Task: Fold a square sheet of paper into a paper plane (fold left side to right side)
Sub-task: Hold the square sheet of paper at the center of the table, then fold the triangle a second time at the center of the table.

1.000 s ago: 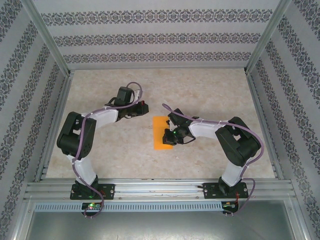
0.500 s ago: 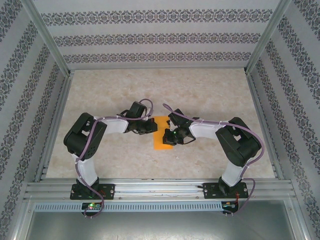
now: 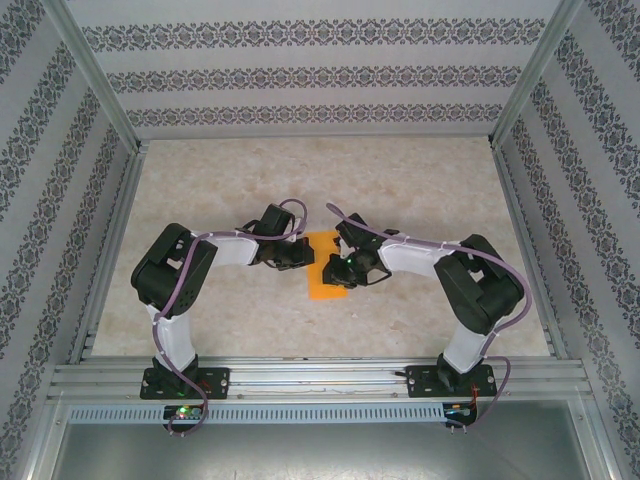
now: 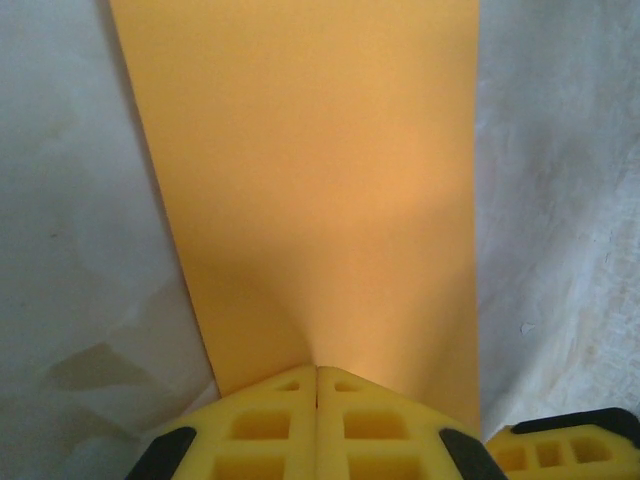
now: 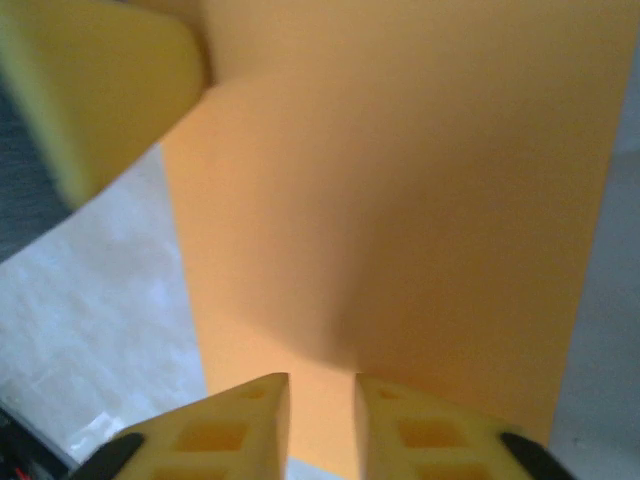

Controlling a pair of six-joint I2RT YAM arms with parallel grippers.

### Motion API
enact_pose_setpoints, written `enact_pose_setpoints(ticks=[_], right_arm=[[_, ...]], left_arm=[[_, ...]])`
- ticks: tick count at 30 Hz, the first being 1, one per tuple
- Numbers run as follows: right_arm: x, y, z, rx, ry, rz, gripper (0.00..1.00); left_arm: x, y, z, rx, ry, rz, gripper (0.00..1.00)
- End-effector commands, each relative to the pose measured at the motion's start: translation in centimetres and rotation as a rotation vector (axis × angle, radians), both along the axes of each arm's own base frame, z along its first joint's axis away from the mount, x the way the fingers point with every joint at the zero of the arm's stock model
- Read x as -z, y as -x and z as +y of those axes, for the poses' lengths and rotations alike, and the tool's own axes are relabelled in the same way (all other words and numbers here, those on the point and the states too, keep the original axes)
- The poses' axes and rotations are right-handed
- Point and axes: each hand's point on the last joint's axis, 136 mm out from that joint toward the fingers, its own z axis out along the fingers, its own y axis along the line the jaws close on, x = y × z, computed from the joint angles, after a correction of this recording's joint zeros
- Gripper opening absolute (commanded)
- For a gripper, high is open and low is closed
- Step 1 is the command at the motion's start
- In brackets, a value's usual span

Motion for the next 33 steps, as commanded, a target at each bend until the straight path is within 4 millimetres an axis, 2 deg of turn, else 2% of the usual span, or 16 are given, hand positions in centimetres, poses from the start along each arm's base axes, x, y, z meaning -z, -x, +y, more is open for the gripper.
enact_pose_setpoints(ticks=[1, 6, 11, 24, 33], right_arm=[[-2.5, -0.9, -1.2, 0.033, -0.007, -0.032, 0.29], [-1.5, 0.5, -3.6, 0.053, 0.011, 0.020, 0.35], [-0.5, 1.9, -4.4, 0.066, 0.004, 0.073, 0.40], [0.8, 2.6, -3.4, 0.050, -0.003, 0.119, 0.40], [0.7, 2.5, -2.3, 0.037, -0.032, 0.118, 0.37]], left_arm=[[2.5, 1.4, 1.1, 0.003, -0.055, 0.053, 0.00], [2.5, 1.4, 1.1, 0.007, -0.057, 0.051, 0.00], [2.5, 1.4, 1.0, 0.009, -0.056, 0.047, 0.00], [2.5, 1.4, 1.1, 0.009, -0.057, 0.047, 0.00], [2.6, 1.4, 1.1, 0.011, -0.059, 0.051, 0.00]])
